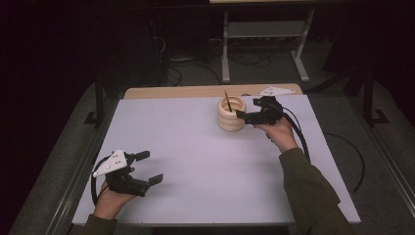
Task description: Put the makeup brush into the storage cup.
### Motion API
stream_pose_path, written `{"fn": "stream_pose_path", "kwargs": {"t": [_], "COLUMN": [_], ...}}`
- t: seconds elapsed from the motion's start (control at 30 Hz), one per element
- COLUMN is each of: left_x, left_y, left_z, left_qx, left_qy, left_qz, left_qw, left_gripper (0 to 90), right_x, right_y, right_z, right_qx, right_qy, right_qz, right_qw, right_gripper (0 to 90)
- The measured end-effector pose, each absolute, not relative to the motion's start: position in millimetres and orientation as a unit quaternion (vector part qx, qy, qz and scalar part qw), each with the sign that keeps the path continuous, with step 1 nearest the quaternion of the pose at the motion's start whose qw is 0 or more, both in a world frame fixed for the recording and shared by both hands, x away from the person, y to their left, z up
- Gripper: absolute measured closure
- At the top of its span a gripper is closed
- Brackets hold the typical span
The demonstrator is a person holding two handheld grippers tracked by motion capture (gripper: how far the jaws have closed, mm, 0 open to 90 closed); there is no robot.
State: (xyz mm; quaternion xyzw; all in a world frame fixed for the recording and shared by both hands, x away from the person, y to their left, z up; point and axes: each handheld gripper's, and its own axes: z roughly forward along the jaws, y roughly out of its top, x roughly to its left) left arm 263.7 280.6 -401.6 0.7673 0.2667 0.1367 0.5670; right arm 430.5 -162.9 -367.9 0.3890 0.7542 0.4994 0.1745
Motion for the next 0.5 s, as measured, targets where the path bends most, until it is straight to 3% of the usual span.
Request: {"fn": "stream_pose_path", "kwargs": {"t": [0.5], "left_x": [263.5], "left_y": [280.3], "left_z": [-401.8], "left_qx": [0.768], "left_qy": [0.267], "left_qz": [0.137], "left_qw": [0.566], "left_gripper": [4.0], "right_x": [400.0], "right_y": [-179.8], "right_z": [-364.1], "right_qx": [0.374], "right_qy": [0.756], "right_qz": [0.505], "right_qw": [0.182], "right_gripper": [8.1]}}
